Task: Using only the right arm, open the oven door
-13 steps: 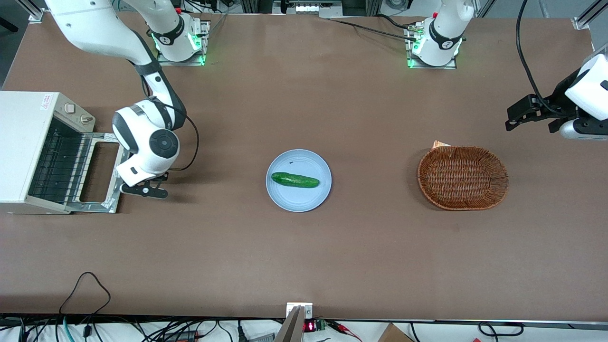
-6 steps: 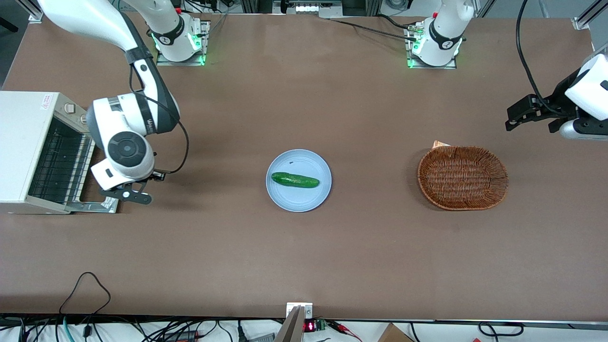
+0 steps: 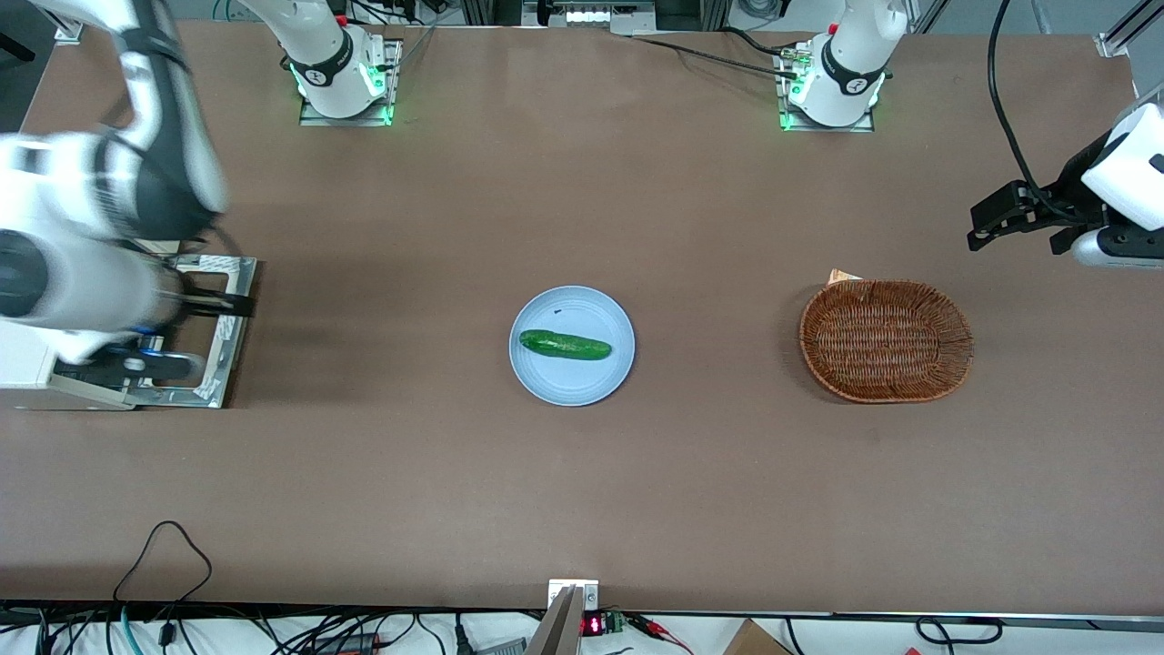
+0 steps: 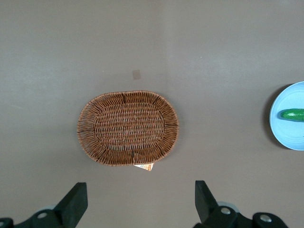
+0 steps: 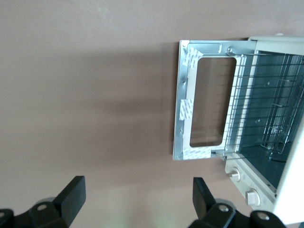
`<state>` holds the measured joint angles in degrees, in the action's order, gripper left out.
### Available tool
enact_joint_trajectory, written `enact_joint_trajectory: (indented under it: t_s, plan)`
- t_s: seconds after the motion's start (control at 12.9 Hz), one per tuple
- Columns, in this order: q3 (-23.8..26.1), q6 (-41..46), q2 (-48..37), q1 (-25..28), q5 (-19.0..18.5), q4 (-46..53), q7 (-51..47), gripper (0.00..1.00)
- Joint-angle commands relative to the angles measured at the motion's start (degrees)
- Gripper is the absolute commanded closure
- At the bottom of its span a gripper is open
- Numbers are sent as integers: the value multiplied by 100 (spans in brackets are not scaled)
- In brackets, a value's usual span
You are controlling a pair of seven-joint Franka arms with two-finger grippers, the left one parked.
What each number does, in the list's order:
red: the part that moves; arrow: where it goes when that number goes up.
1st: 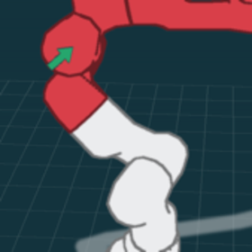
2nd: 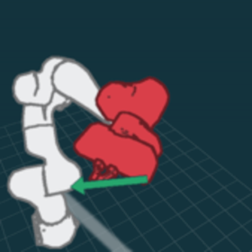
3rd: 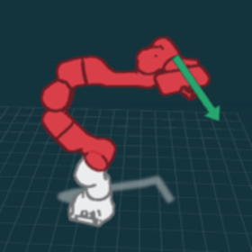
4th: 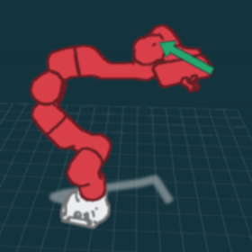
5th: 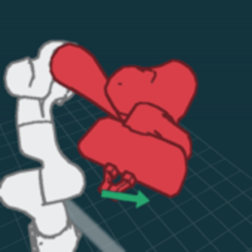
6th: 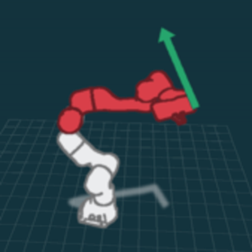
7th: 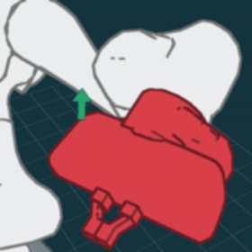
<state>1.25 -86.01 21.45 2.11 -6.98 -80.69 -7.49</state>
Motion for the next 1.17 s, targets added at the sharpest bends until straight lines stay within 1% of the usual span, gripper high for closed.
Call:
enact_joint_trajectory:
  t_s: [0.0, 0.16, 0.23, 0.31, 0.47, 0.54, 0.7, 0.86, 1.01, 1.09]
  plan:
    - [69, 287, -183, -158, 503, 387, 195, 0]
    - [69, 225, -386, -167, 644, 352, 204, 0]
    - [69, 94, -526, -236, 784, 221, 213, 0]
    - [69, -177, -771, -272, 846, -84, 213, 0]
    - [60, -818, -1351, -237, 864, -962, 222, 1]
    - [60, -934, -1493, -237, 865, -1175, 309, 0]
    - [42, -935, -1678, -246, 865, -1300, 991, 0]
    - [25, -1128, -2003, -228, 873, -1685, 978, 0]
    - [51, -1513, -2267, -219, 873, -2090, 698, 0]
    - [69, -1550, -2277, -219, 865, -2126, 531, 0]
